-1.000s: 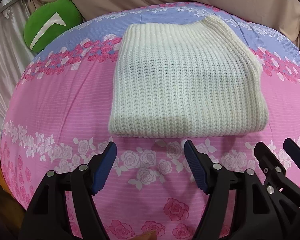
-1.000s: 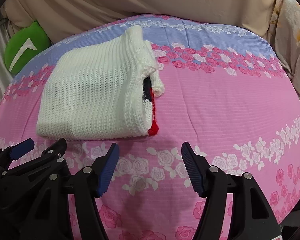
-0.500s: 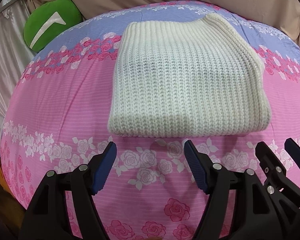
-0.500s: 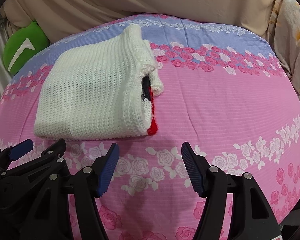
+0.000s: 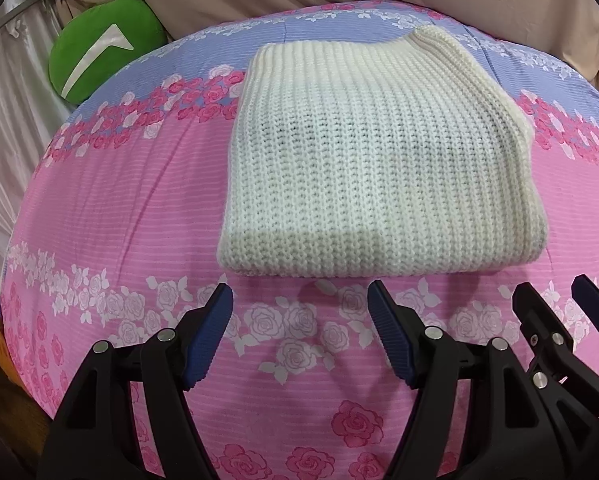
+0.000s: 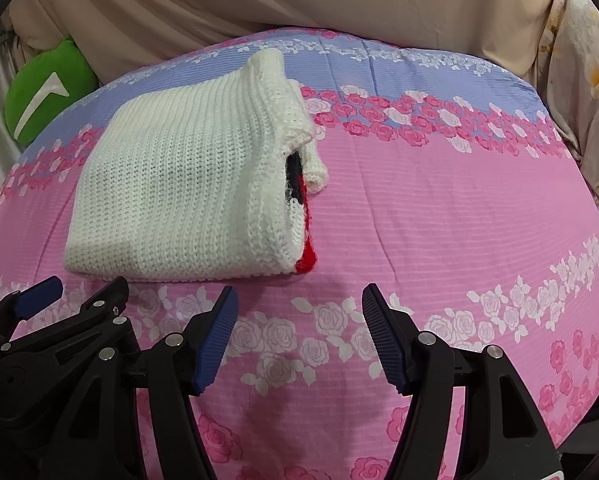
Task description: Fold small clothes
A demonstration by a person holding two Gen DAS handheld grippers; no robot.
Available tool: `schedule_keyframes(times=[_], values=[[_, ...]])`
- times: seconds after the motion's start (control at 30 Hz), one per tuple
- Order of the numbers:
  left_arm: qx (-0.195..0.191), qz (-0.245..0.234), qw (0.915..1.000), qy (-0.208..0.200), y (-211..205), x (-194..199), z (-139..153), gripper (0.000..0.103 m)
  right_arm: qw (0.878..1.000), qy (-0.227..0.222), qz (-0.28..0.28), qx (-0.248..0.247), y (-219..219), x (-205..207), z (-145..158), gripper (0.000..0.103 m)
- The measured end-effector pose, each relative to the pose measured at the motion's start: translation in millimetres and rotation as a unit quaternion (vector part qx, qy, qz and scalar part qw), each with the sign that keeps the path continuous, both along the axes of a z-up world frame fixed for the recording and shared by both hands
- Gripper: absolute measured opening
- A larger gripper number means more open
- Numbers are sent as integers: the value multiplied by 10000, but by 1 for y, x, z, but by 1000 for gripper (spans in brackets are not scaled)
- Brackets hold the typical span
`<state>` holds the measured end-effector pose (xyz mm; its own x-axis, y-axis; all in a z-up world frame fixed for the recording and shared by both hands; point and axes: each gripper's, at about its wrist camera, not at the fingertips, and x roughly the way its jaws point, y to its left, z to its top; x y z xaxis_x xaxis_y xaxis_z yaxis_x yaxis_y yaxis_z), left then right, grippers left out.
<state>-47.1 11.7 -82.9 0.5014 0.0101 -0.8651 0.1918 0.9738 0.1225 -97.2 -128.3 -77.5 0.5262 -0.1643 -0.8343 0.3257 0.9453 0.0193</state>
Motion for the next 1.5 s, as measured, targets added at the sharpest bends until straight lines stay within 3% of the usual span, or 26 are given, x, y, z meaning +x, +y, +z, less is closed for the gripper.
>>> schedule_keyframes(times=[1.5], values=[[35, -6, 10000, -51, -6, 5, -4, 66, 10000, 17, -42, -76, 1, 7, -5, 59]])
